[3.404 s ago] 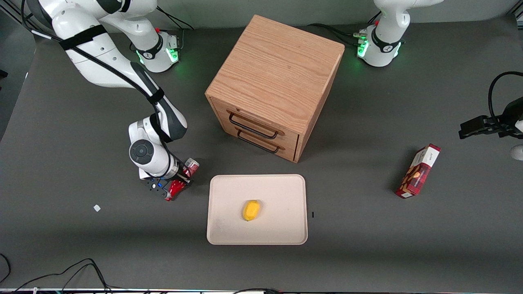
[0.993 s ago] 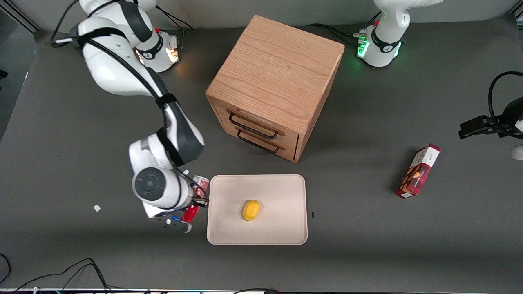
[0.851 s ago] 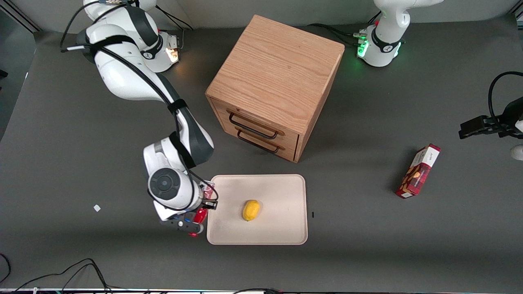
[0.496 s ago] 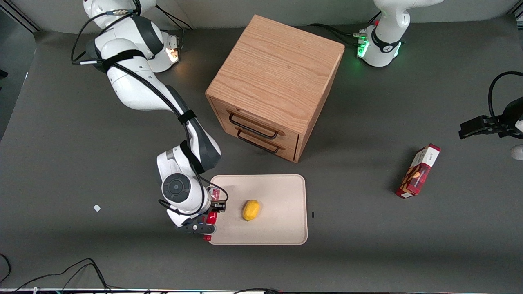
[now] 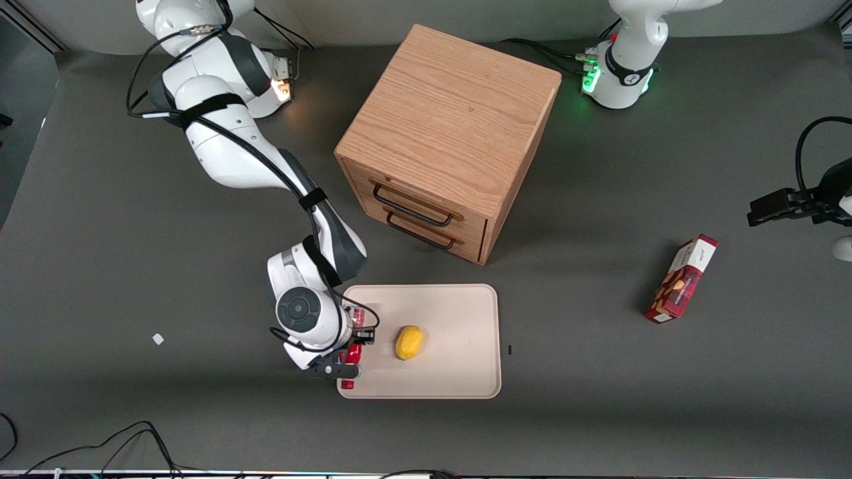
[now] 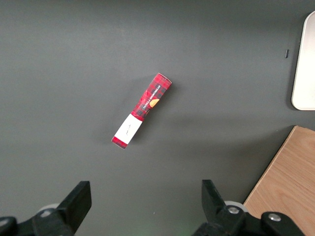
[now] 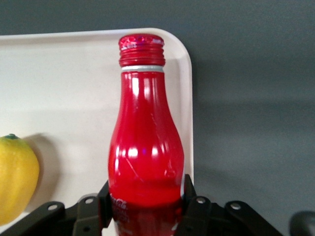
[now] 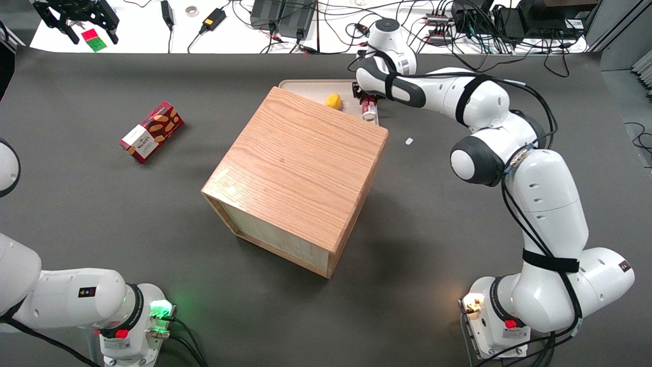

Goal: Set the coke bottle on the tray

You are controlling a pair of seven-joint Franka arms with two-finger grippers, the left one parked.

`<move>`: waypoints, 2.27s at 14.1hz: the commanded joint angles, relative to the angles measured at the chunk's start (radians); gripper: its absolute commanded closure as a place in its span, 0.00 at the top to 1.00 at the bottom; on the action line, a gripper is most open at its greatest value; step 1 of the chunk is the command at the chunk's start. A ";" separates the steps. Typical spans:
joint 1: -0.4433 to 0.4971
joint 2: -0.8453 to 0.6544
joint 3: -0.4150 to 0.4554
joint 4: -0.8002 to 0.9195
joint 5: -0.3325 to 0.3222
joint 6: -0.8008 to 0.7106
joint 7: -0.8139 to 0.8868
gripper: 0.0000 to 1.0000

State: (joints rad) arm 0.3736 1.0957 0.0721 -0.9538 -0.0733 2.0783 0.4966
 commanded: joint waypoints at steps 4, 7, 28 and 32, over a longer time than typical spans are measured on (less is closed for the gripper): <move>-0.004 0.019 -0.003 0.026 0.027 0.065 -0.015 1.00; -0.007 0.019 -0.003 0.023 0.029 0.065 -0.015 1.00; -0.093 -0.261 0.002 -0.095 0.070 -0.237 -0.027 1.00; -0.197 -0.514 0.069 -0.381 0.069 -0.290 -0.123 1.00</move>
State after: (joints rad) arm 0.2400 0.7723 0.0971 -1.0870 -0.0268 1.7815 0.4414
